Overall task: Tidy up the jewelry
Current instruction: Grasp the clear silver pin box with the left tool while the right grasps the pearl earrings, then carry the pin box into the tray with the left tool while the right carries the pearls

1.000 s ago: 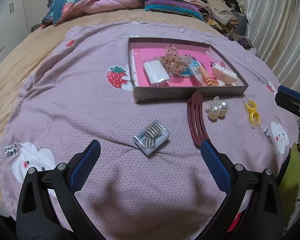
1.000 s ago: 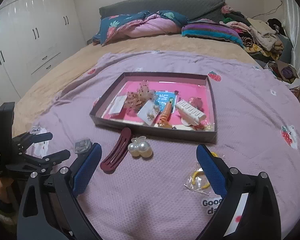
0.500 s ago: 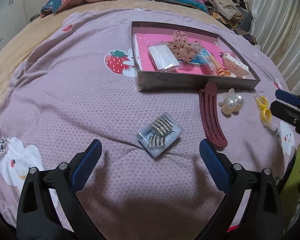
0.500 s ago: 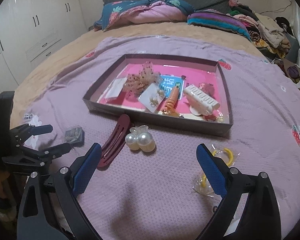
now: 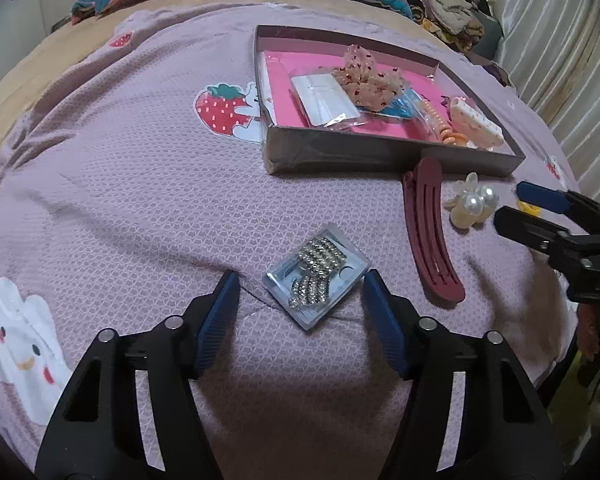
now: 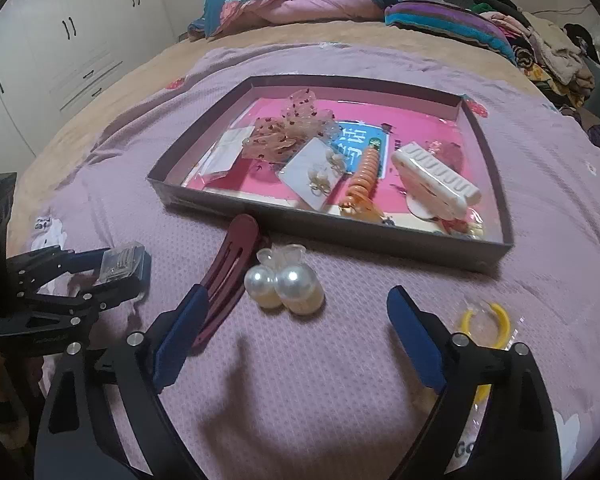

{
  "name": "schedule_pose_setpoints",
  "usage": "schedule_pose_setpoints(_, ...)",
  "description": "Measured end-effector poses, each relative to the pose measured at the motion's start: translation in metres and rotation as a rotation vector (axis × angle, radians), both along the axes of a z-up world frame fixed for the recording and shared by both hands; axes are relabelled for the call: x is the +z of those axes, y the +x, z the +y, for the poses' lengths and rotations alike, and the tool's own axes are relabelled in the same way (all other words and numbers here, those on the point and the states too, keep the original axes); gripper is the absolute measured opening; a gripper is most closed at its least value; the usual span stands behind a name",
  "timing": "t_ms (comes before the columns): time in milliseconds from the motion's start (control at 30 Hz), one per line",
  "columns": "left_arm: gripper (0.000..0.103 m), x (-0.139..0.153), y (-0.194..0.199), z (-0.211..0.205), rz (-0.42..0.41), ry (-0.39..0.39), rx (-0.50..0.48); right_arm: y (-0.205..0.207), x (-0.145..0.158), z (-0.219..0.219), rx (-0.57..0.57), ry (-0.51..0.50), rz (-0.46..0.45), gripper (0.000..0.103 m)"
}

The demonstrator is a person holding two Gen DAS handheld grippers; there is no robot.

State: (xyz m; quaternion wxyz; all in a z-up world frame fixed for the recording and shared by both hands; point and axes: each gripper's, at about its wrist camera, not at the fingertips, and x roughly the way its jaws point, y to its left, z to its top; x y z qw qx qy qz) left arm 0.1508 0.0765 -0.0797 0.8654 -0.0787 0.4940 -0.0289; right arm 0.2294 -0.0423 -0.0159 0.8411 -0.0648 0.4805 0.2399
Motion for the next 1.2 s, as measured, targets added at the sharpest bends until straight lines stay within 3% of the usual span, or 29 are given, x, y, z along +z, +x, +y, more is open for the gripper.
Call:
schedule_pose_setpoints(100, 0.043, 0.001, 0.002, -0.002, -0.003, -0.004, -0.014, 0.006, -0.005, 0.005, -0.001, 0.004, 0.016, 0.080)
schedule_pose_setpoints(200, 0.042, 0.001, 0.002, -0.002, 0.000, -0.009, -0.018, 0.011, -0.012, 0.012, -0.004, 0.002, 0.034, 0.074)
schedule_pose_setpoints(300, 0.042, 0.001, 0.002, 0.000, 0.003, -0.027, -0.016, 0.013, -0.019, 0.016, 0.001, -0.015, 0.044, 0.062)
schedule_pose_setpoints(367, 0.041, 0.002, 0.001, 0.000, 0.002, -0.025, -0.018, 0.014, -0.023, 0.018, 0.008, -0.024, 0.054, 0.046)
schedule_pose_setpoints(1200, 0.031, 0.023, -0.011, -0.018, -0.030, -0.024, -0.040, -0.029, 0.013, -0.014, 0.008, 0.042, 0.001, 0.046)
